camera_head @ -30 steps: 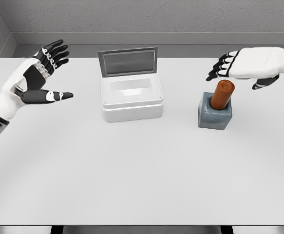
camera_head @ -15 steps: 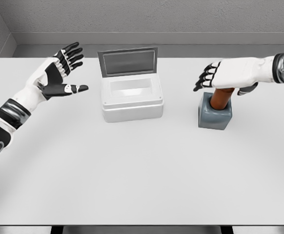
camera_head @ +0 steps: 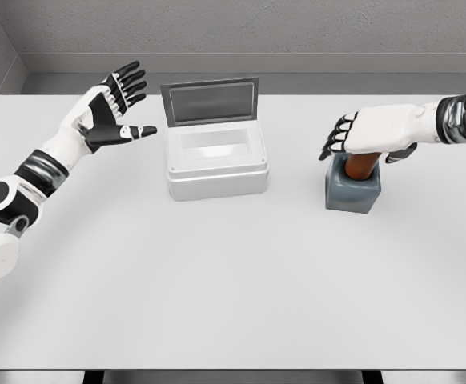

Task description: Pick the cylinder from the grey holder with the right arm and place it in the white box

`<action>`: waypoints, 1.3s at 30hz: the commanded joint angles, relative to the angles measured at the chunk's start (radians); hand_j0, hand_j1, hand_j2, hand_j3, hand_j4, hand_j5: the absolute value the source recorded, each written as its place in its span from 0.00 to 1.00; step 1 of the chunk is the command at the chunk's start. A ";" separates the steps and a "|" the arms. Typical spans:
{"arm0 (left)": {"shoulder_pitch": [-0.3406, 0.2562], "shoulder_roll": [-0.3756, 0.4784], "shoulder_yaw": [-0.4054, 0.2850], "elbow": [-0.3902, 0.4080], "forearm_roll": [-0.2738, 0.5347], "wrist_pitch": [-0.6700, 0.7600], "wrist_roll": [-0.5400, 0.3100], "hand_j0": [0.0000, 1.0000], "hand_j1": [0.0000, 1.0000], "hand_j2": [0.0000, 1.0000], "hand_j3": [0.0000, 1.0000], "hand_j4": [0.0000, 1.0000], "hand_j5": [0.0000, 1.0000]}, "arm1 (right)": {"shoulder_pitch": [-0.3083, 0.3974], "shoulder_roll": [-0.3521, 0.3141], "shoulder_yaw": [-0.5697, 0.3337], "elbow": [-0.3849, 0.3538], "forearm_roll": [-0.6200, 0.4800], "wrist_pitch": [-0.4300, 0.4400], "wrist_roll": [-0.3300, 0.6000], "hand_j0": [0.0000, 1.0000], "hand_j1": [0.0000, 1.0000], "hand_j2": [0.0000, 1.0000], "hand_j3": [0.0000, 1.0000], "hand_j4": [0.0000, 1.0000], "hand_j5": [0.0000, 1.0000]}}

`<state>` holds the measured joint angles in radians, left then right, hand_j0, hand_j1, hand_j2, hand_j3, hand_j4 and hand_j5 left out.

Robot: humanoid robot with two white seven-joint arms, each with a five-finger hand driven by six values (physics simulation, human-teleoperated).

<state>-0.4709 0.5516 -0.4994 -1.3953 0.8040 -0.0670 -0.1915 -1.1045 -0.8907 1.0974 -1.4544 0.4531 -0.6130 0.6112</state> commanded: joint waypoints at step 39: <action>-0.008 -0.009 0.001 0.036 0.000 -0.004 0.001 1.00 1.00 1.00 1.00 1.00 1.00 | -0.044 -0.024 -0.011 -0.078 0.010 0.002 0.000 0.43 0.43 0.43 0.43 0.43 0.43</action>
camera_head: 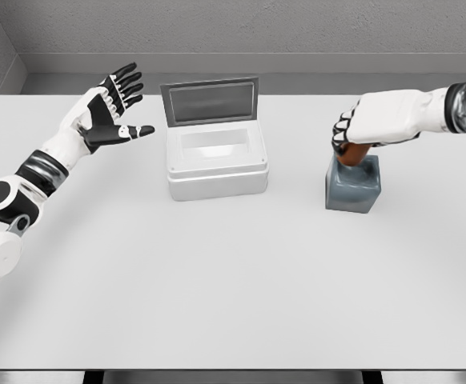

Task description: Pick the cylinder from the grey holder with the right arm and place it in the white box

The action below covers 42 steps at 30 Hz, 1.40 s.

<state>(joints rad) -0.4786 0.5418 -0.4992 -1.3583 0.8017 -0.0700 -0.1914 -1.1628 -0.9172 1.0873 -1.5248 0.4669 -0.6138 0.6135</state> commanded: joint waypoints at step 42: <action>-0.028 -0.031 0.002 0.036 0.001 0.001 0.000 1.00 1.00 1.00 1.00 1.00 1.00 | -0.115 0.546 0.011 0.433 0.042 0.003 -0.003 0.43 0.43 0.43 0.43 0.43 0.43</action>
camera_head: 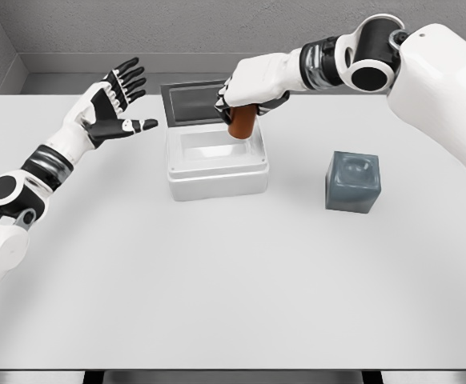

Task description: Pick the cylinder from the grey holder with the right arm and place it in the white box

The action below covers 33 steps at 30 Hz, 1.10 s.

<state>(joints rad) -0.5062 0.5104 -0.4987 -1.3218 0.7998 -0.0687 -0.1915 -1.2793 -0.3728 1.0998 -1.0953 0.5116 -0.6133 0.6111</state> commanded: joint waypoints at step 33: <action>-0.002 -0.052 -0.011 -0.014 -0.004 0.001 0.000 1.00 1.00 1.00 1.00 1.00 1.00 | 1.046 -0.469 -1.097 -0.655 -0.745 0.002 0.000 1.00 1.00 1.00 1.00 1.00 1.00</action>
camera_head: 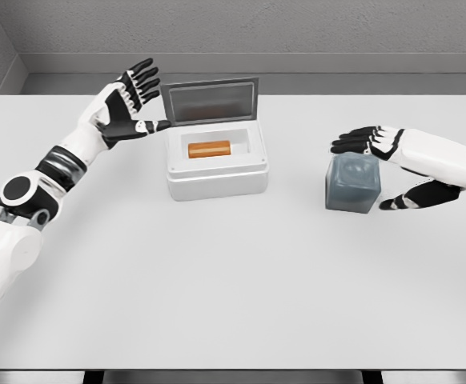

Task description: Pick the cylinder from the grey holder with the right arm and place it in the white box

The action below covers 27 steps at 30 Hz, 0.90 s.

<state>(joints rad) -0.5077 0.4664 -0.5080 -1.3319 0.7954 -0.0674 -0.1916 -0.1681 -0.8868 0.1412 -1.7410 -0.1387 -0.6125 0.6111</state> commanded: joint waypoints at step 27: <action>0.175 0.334 0.138 -0.208 -0.005 -0.100 0.000 1.00 1.00 1.00 1.00 1.00 1.00 | 0.151 0.238 -0.250 -0.008 -0.093 0.002 0.000 1.00 1.00 1.00 1.00 1.00 1.00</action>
<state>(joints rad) -0.3099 0.7297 -0.3759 -1.5298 0.7855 -0.1233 -0.1924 -0.0169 -0.6511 -0.1092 -1.7479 -0.2239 -0.6136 0.6113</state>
